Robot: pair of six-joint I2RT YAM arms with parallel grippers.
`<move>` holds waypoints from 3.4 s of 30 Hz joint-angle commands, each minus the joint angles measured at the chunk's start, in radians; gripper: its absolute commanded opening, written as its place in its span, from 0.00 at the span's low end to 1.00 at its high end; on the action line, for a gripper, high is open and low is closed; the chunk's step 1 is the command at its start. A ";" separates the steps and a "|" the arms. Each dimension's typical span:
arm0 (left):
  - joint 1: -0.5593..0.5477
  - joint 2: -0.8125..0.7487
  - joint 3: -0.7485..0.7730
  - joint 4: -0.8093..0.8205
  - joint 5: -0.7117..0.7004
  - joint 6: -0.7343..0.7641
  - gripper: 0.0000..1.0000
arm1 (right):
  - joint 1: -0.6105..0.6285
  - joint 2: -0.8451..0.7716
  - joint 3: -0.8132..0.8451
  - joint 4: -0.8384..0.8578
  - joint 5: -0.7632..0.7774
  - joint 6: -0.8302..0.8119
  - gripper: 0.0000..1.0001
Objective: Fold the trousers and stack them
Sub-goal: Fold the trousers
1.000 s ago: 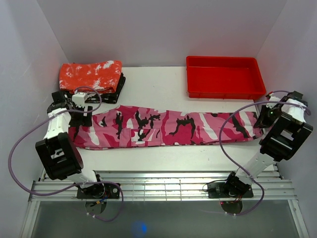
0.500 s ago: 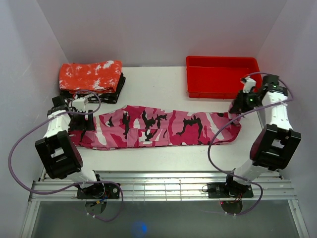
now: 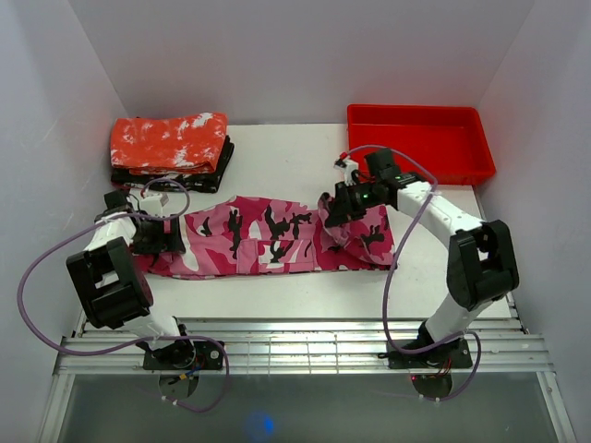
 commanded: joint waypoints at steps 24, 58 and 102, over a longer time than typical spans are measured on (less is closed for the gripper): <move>0.004 -0.036 -0.095 0.016 0.042 -0.003 0.98 | 0.341 0.235 0.020 0.552 0.200 0.438 0.08; 0.004 -0.200 0.021 -0.113 0.257 0.075 0.98 | 0.405 0.260 0.160 0.580 0.154 0.459 0.80; -0.531 0.128 0.132 0.044 0.341 -0.252 0.80 | -0.184 -0.121 -0.356 0.008 0.011 -0.167 0.54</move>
